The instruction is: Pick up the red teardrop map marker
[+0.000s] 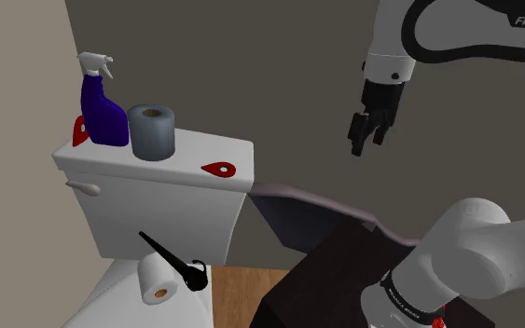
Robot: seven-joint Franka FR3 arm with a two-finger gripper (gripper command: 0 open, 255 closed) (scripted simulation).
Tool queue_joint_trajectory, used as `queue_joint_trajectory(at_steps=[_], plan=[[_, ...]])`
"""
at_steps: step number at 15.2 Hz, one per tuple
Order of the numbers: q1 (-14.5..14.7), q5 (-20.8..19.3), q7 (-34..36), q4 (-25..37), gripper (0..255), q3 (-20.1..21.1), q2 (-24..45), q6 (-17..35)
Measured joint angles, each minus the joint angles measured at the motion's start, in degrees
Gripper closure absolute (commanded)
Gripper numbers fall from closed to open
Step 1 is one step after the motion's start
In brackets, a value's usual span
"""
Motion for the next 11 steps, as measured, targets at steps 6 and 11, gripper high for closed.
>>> queue_joint_trajectory(at_steps=[6,11], plan=[[2.0,0.2,-3.6,0.8,0,-0.3,6.7,7.3],[4.5,1.0,-8.0,3.8,0,-0.1,15.7,15.3]])
